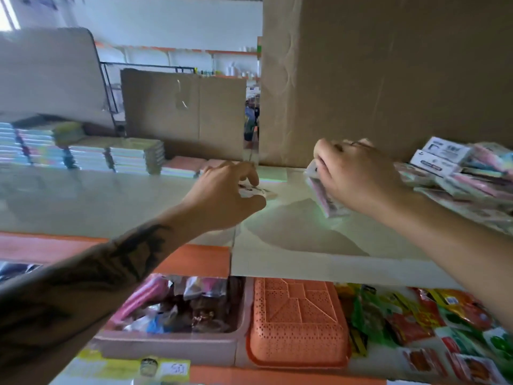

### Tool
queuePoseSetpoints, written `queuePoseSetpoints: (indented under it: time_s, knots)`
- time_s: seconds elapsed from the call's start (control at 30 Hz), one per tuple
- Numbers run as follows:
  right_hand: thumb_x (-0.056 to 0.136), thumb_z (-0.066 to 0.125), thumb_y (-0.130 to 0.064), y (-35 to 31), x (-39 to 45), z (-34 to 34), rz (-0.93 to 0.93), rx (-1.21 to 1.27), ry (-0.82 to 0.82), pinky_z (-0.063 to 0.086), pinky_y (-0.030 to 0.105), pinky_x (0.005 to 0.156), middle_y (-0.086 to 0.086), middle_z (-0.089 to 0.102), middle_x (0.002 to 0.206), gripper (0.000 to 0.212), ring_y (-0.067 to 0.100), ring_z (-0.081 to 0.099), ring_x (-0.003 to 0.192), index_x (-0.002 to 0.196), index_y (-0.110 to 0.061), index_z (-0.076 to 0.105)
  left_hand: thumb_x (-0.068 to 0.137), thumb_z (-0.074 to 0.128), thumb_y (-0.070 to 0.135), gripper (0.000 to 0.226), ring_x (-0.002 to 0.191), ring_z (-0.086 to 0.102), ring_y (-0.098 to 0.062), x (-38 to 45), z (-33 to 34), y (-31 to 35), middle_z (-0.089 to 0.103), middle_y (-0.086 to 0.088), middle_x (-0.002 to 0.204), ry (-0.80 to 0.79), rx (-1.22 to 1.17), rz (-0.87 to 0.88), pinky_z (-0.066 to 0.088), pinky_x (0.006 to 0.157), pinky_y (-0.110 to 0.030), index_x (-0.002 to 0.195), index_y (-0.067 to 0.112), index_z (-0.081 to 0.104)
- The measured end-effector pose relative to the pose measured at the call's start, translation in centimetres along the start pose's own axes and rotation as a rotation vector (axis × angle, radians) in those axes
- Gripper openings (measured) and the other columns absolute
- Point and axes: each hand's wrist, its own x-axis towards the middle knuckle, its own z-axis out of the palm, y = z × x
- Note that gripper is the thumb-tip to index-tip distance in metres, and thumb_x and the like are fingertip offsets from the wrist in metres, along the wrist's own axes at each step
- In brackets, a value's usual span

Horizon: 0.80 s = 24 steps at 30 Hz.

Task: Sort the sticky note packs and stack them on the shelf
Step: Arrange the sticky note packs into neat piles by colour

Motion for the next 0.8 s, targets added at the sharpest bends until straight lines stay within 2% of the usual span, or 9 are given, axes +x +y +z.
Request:
queuePoseSetpoints:
  time_s: [0.13, 0.3, 0.43, 0.6, 0.63, 0.73, 0.8]
  knots:
    - [0.083, 0.067, -0.006, -6.0, 3.2, 1.9, -0.039, 0.066, -0.069, 0.046, 0.043, 0.063, 0.01, 0.06, 0.066, 0.016, 0.038, 0.061, 0.062, 0.084, -0.011, 0.052, 0.067, 0.063, 0.053, 0.032, 0.094, 0.056, -0.023, -1.4, -2.7, -5.5, 0.062, 0.004, 0.103, -0.045, 0.015, -0.027, 0.042, 0.077, -0.032, 0.096, 0.038, 0.062]
    - [0.087, 0.061, -0.013, -12.2, 6.0, 3.6, -0.118, 0.16, -0.151, 0.044, 0.042, 0.065, 0.008, 0.062, 0.072, 0.01, 0.035, 0.063, 0.067, 0.087, -0.015, 0.051, 0.059, 0.054, 0.063, 0.049, 0.099, 0.063, -0.019, -2.6, -5.5, -11.1, 0.068, 0.007, 0.104, -0.077, -0.005, -0.031, 0.052, 0.087, -0.035, 0.098, 0.036, 0.068]
    - [0.094, 0.054, -0.018, -15.7, 7.3, 4.7, -0.153, 0.238, -0.254, 0.045, 0.041, 0.064, 0.006, 0.064, 0.078, 0.007, 0.037, 0.062, 0.069, 0.091, -0.017, 0.049, 0.07, 0.073, 0.049, 0.037, 0.103, 0.063, -0.014, -3.1, -6.9, -13.5, 0.07, 0.008, 0.108, -0.131, -0.005, 0.011, 0.05, 0.089, -0.031, 0.104, 0.034, 0.071]
    - [0.094, 0.054, -0.023, -17.6, 8.2, 4.3, -0.086, 0.362, -0.368, 0.041, 0.039, 0.061, 0.003, 0.065, 0.082, 0.006, 0.036, 0.061, 0.075, 0.094, -0.018, 0.049, 0.062, 0.063, 0.053, 0.048, 0.102, 0.064, -0.011, -3.5, -7.9, -15.3, 0.072, 0.013, 0.107, -0.12, -0.041, 0.047, 0.051, 0.091, -0.032, 0.104, 0.033, 0.075]
    - [0.09, 0.055, -0.025, -17.6, 8.3, 4.0, -0.065, 0.393, -0.39, 0.045, 0.038, 0.064, 0.001, 0.067, 0.086, 0.008, 0.034, 0.063, 0.08, 0.095, -0.019, 0.053, 0.063, 0.063, 0.053, 0.047, 0.1, 0.064, -0.01, -3.5, -8.0, -15.5, 0.072, 0.013, 0.104, -0.108, -0.06, 0.051, 0.052, 0.09, -0.031, 0.103, 0.032, 0.076]
    - [0.079, 0.058, -0.038, -18.2, 8.4, 3.0, -0.025, 0.468, -0.452, 0.049, 0.035, 0.079, -0.008, 0.072, 0.108, 0.035, 0.02, 0.065, 0.095, 0.111, -0.025, 0.062, 0.069, 0.065, 0.053, 0.037, 0.093, 0.064, -0.004, -3.5, -8.6, -15.9, 0.073, 0.016, 0.097, -0.075, -0.11, 0.04, 0.051, 0.086, -0.027, 0.098, 0.033, 0.077]
    - [0.081, 0.064, -0.047, -18.9, 8.5, 2.9, -0.038, 0.491, -0.456, 0.049, 0.036, 0.083, -0.011, 0.07, 0.113, 0.042, 0.01, 0.06, 0.092, 0.118, -0.028, 0.062, 0.077, 0.069, 0.053, 0.025, 0.085, 0.06, 0.001, -3.2, -8.9, -16.0, 0.072, 0.02, 0.091, -0.054, -0.148, 0.015, 0.047, 0.077, -0.021, 0.092, 0.034, 0.076]
